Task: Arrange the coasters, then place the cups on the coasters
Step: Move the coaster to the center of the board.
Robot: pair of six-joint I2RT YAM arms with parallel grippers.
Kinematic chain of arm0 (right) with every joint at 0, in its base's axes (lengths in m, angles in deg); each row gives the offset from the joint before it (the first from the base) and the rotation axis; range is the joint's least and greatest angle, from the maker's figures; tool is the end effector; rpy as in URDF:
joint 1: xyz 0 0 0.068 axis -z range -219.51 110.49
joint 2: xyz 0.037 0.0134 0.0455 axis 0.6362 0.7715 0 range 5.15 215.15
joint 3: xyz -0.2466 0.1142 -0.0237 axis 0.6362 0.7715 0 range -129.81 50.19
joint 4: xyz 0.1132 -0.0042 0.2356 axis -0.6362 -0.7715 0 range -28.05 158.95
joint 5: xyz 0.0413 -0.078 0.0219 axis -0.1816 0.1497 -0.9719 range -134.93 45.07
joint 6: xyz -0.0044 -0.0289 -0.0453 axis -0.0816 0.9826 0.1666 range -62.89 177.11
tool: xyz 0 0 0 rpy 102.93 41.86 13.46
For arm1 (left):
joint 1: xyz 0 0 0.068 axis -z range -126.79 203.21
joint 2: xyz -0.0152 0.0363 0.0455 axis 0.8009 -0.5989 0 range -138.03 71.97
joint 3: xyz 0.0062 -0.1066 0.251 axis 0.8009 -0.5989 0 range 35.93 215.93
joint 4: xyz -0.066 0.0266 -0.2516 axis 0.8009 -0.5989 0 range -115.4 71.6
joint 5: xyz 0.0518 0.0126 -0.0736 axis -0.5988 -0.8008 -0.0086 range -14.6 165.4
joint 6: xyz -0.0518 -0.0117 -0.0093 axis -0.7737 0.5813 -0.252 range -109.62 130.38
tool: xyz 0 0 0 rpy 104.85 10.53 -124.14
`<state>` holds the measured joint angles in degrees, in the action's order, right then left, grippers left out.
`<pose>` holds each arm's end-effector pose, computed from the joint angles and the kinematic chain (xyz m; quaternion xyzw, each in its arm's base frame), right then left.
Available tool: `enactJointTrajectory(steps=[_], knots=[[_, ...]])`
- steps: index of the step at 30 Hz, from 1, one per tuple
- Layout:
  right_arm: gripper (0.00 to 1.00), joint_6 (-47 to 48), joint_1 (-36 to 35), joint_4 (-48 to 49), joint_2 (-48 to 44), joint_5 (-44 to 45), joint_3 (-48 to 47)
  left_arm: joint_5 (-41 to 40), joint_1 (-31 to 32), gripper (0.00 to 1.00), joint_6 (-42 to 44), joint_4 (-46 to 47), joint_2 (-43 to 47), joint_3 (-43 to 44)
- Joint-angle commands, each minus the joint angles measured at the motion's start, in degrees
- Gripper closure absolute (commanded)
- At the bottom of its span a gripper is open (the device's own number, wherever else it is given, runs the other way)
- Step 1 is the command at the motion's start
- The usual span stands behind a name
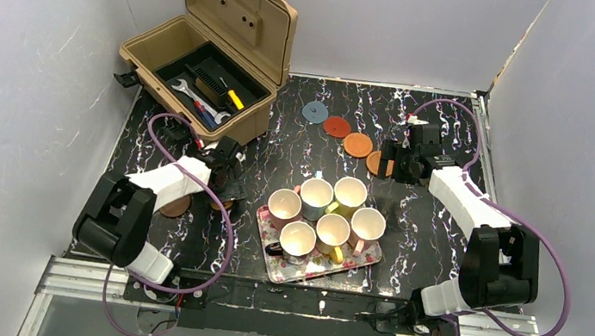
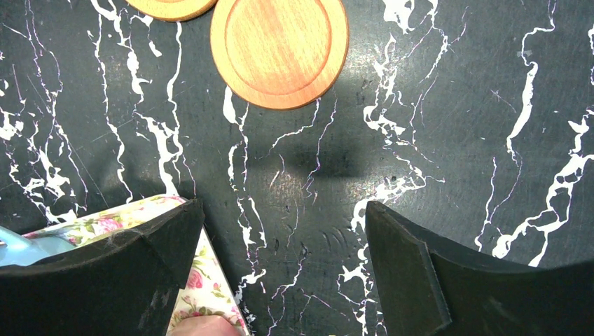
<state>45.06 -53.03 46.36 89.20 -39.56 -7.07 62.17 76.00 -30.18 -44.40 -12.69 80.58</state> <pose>0.3018 0.0692 0.2360 0.0042 0.9369 0.0339 0.3478 0.2482 -0.0955 0.1655 -0.1737 0.9563 -0.0124 0.2348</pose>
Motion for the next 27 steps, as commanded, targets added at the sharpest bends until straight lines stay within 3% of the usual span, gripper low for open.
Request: enactJointTrajectory(steps=[1,7,14,21,27], knots=[[0.06,-0.2,0.2,0.3,-0.6,-0.5,0.1,6.8,1.9,0.17,0.5,8.1,-4.2,1.2],[0.06,-0.3,0.1,0.2,-1.2,-0.9,0.5,2.4,2.1,0.18,-1.7,7.2,-0.1,-0.9],[0.06,-0.6,0.1,0.4,-1.7,-2.0,0.8,-1.8,2.1,0.13,-1.0,7.7,13.3,-6.6],[0.06,-1.0,0.2,0.7,-2.5,-3.0,1.7,0.0,2.1,0.07,3.6,6.8,22.1,-11.0],[0.06,-1.1,0.2,0.9,-2.7,-3.6,1.9,2.4,2.1,0.11,12.3,6.2,21.3,-10.8]])
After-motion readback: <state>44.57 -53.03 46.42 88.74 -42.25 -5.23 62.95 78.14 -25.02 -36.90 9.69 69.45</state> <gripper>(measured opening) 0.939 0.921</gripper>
